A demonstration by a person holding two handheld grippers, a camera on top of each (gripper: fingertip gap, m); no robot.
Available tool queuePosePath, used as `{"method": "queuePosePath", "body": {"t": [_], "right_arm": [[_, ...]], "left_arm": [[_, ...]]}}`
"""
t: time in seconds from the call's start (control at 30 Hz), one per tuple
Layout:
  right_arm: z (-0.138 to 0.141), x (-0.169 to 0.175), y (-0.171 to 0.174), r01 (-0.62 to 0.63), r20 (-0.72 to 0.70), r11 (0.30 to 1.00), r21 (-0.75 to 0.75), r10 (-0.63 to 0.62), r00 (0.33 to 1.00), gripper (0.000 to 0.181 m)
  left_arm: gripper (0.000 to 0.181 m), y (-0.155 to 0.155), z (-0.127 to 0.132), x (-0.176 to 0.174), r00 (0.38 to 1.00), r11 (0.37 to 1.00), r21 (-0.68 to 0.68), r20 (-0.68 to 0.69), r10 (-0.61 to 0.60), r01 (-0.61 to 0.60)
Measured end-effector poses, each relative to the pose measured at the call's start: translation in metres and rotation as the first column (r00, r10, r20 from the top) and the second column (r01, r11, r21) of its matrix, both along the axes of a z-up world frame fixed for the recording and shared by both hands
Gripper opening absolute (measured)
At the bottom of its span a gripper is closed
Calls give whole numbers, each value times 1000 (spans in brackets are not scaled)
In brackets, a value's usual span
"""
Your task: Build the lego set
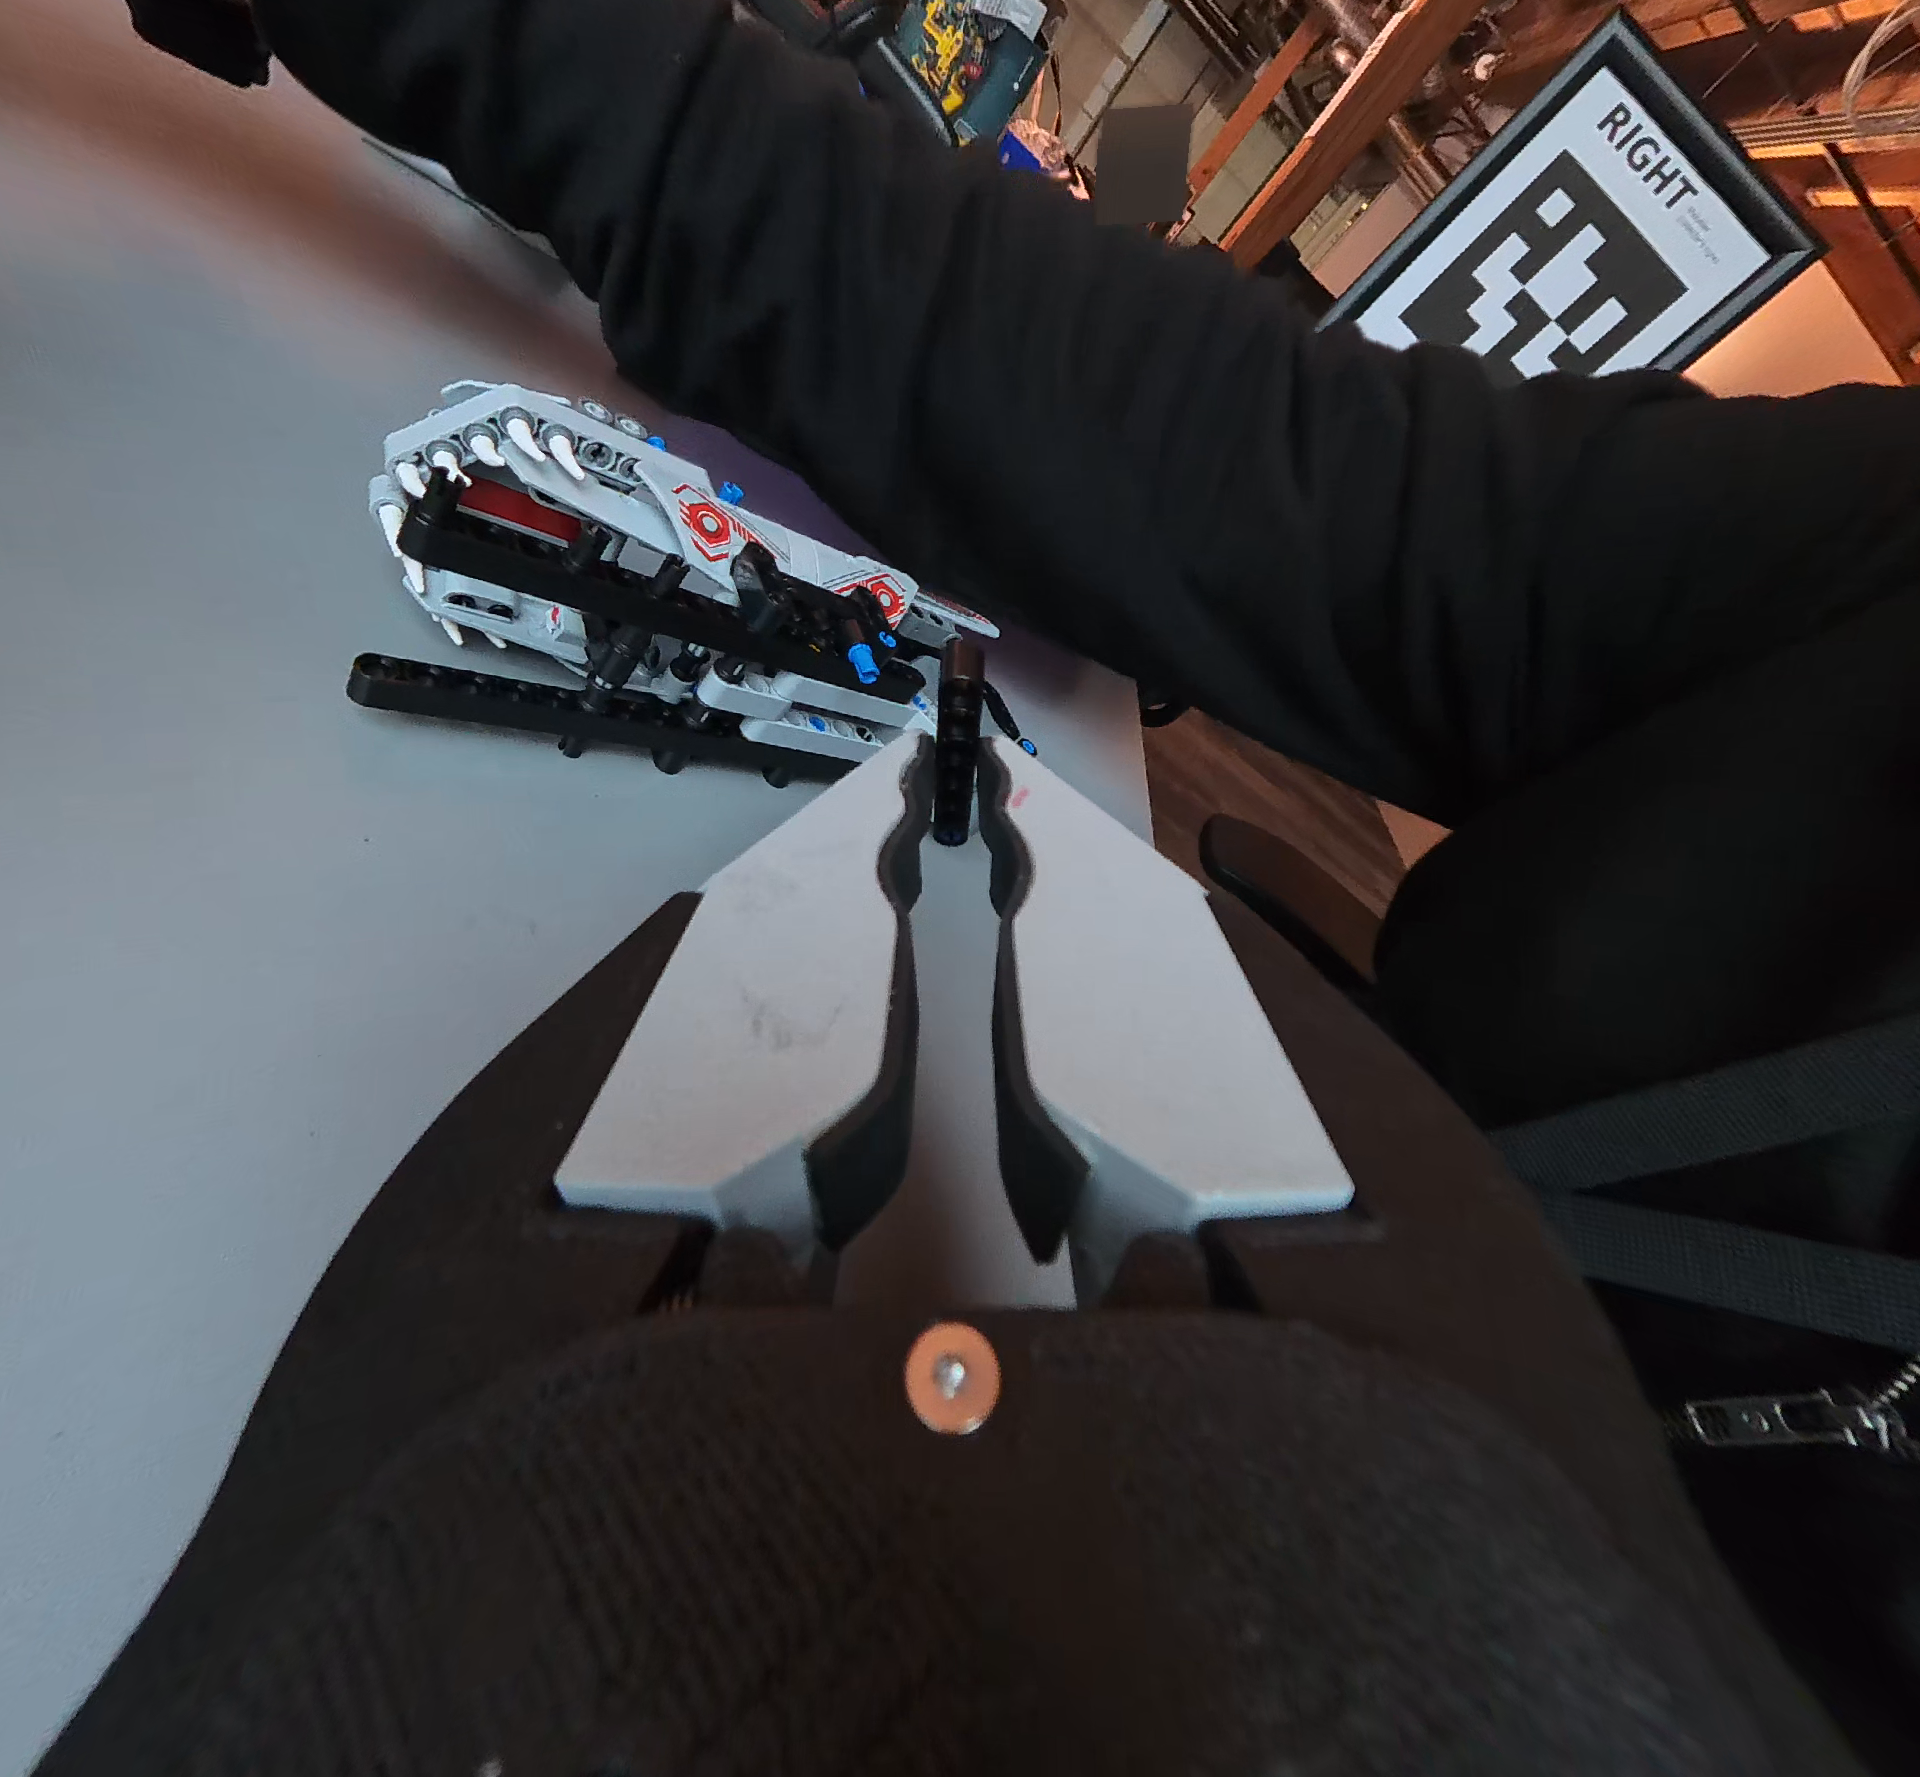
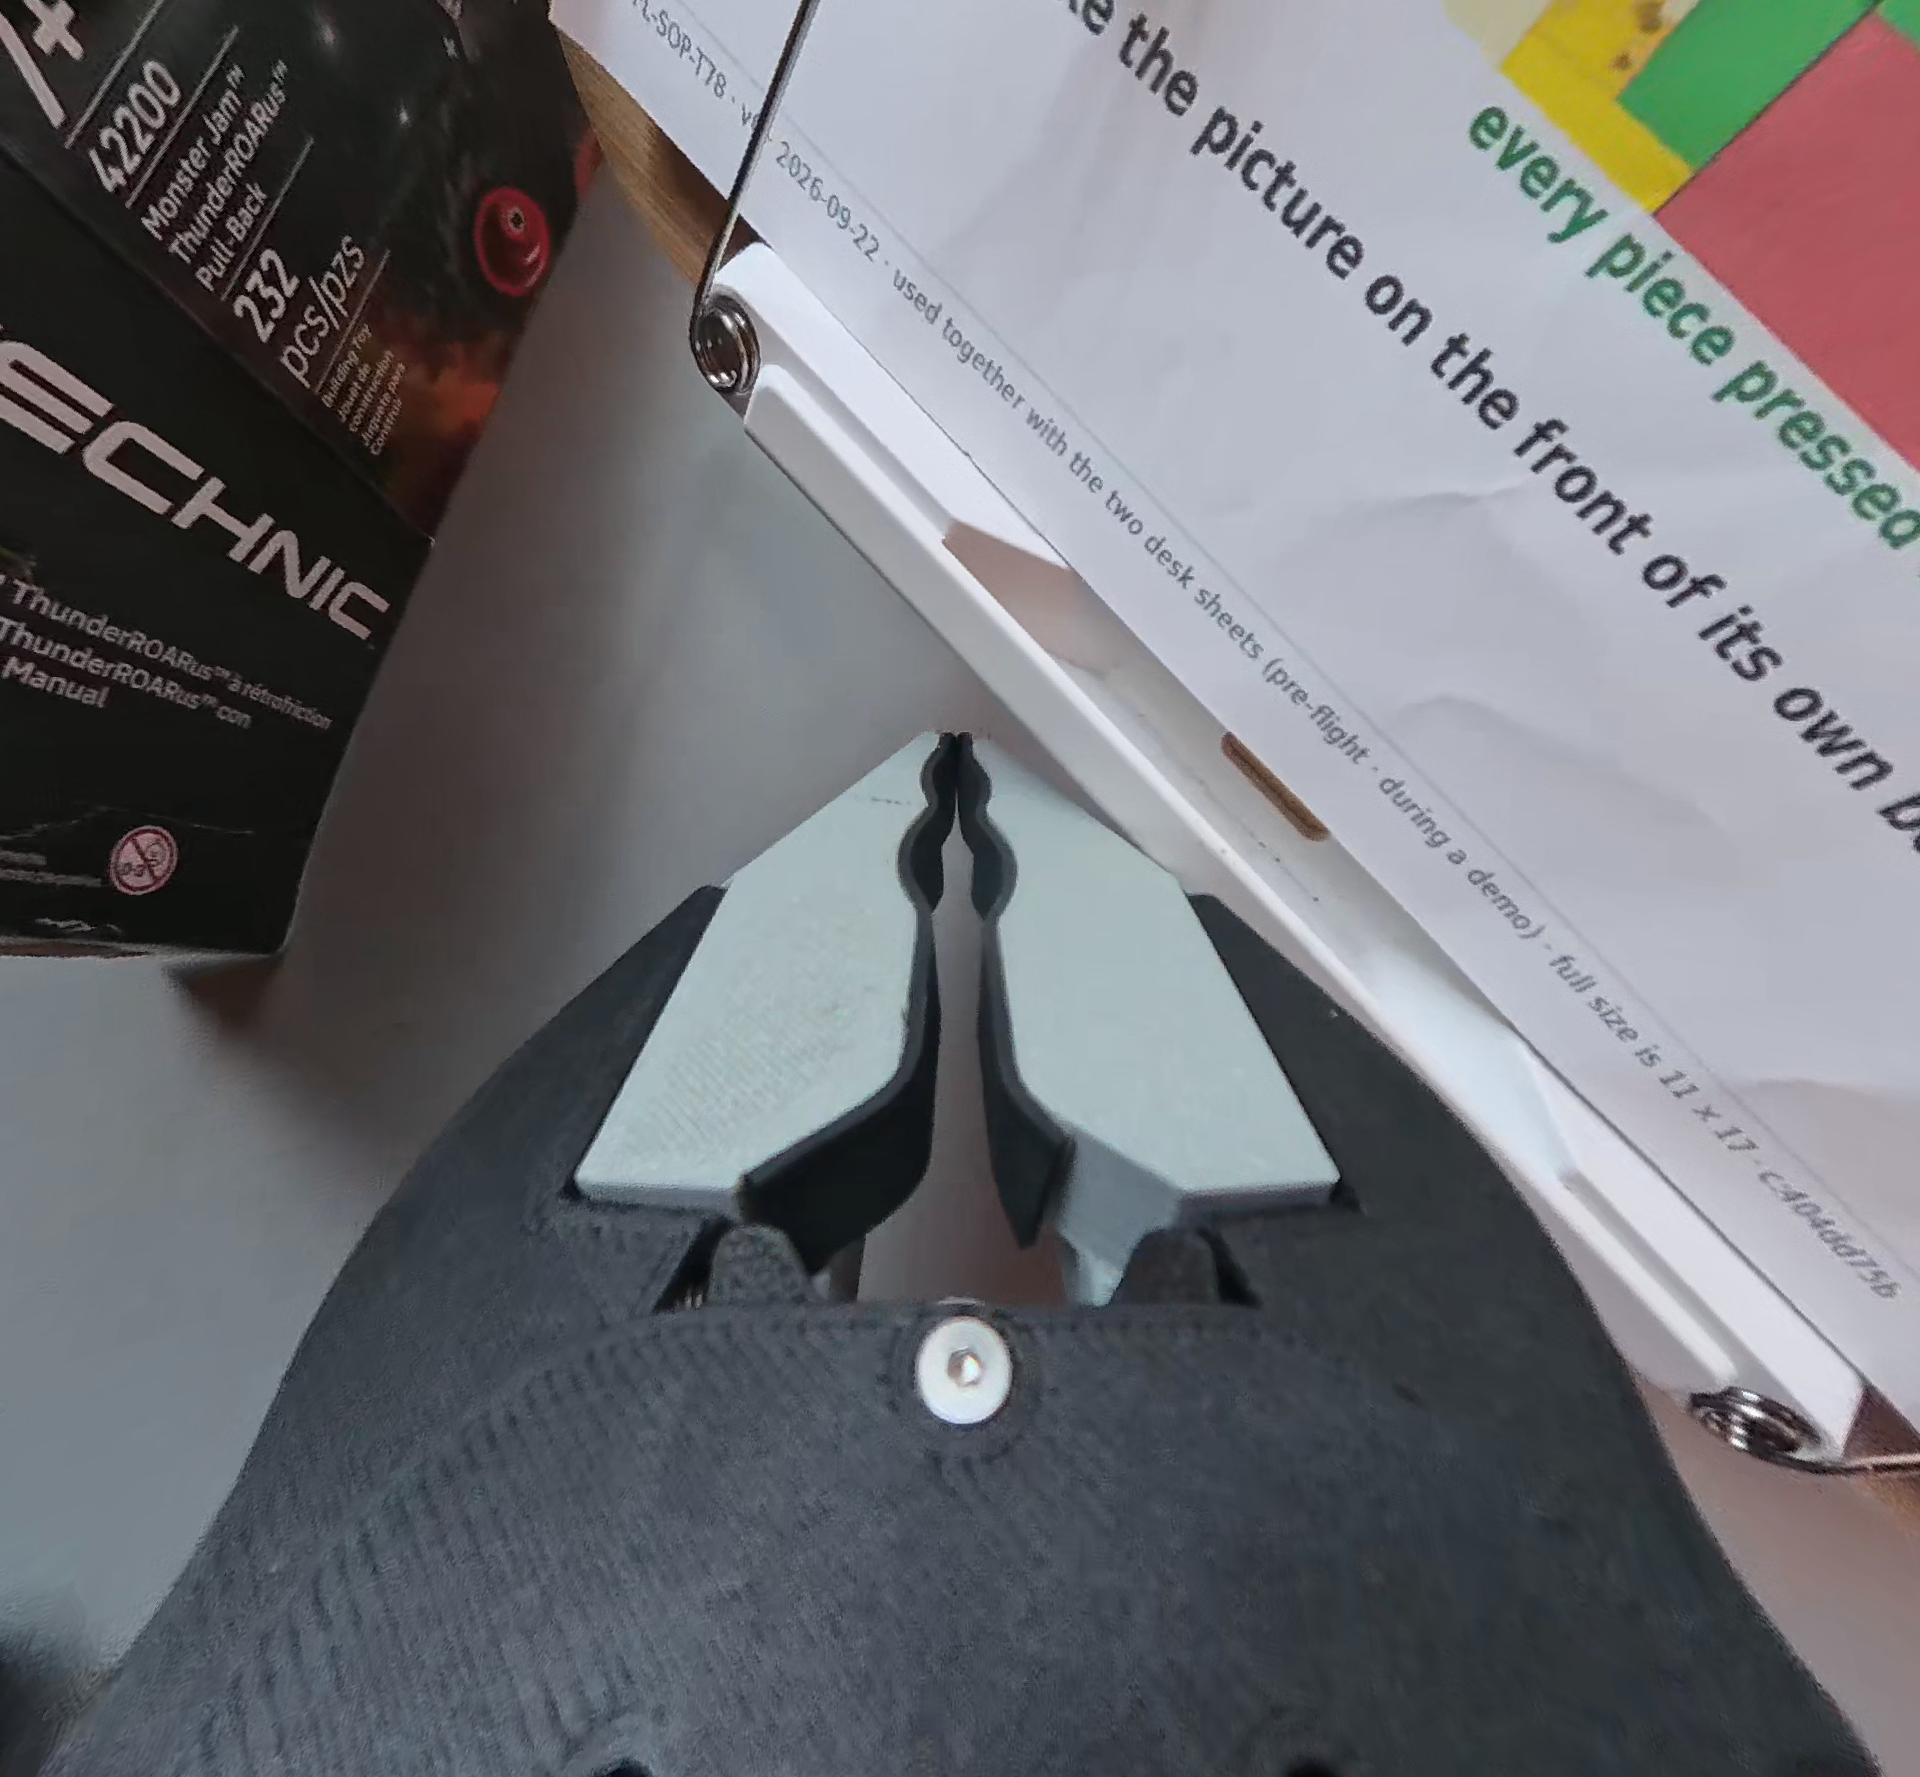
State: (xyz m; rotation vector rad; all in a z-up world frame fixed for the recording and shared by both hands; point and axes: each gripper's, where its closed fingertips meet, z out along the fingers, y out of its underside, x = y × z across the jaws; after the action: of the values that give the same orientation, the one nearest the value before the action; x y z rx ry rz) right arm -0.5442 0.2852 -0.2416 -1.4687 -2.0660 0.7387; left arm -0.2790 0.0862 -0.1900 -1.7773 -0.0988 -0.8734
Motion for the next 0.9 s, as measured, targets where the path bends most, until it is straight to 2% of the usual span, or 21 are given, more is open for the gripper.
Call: {"method": "queuePosePath", "body": {"t": [0.17, 0.4, 0.5, 0.63, 0.67, 0.7, 0.73, 0.83, 0.9], "right_arm": [[-2, -6, 4, 2, 45, 1000, 11, -2, 999, 0], [-3, -8, 10, 20, 39, 999, 27, -21, 999, 0], [6, -5, 18, 86, -30, 996, 1, -86, 996, 0], [9, 8, 24, 179, -125, 976, -123, -194, 973, 0], [4, 9, 27, 202, -115, 969, -142, -219, 969, 3], [-3, 10, 29, 221, -89, 963, -155, -236, 968, 44], [-7, 10, 31, 238, -69, 957, -163, -252, 965, 49], [-2, 7, 28, 232, -123, 957, -176, -255, 959, 43], [-7, 4, 35, 265, -112, 955, -135, -280, 953, 25]], "left_arm": [[6, 0, 1, 0, 1000, 1000, 3, -1, 2, -2], [6, 0, 0, 0, 1000, 1000, 2, -1, 0, 0], [5, -1, 1, 0, 1000, 1000, 4, -2, 0, 0], [6, -1, 0, 2, 1000, 1000, 1, -10, -7, 7], [6, -1, 0, 3, 1000, 1000, 0, -12, -10, 10], [6, -1, 0, 3, 1000, 1000, 0, -14, -11, 11], [6, -1, 0, 3, 1000, 1000, 0, -13, -10, 10], [5, -1, 1, 2, 1000, 1000, 5, -3, -5, 5], [6, -1, 0, 2, 1000, 1000, 2, -5, -7, 7]]}}
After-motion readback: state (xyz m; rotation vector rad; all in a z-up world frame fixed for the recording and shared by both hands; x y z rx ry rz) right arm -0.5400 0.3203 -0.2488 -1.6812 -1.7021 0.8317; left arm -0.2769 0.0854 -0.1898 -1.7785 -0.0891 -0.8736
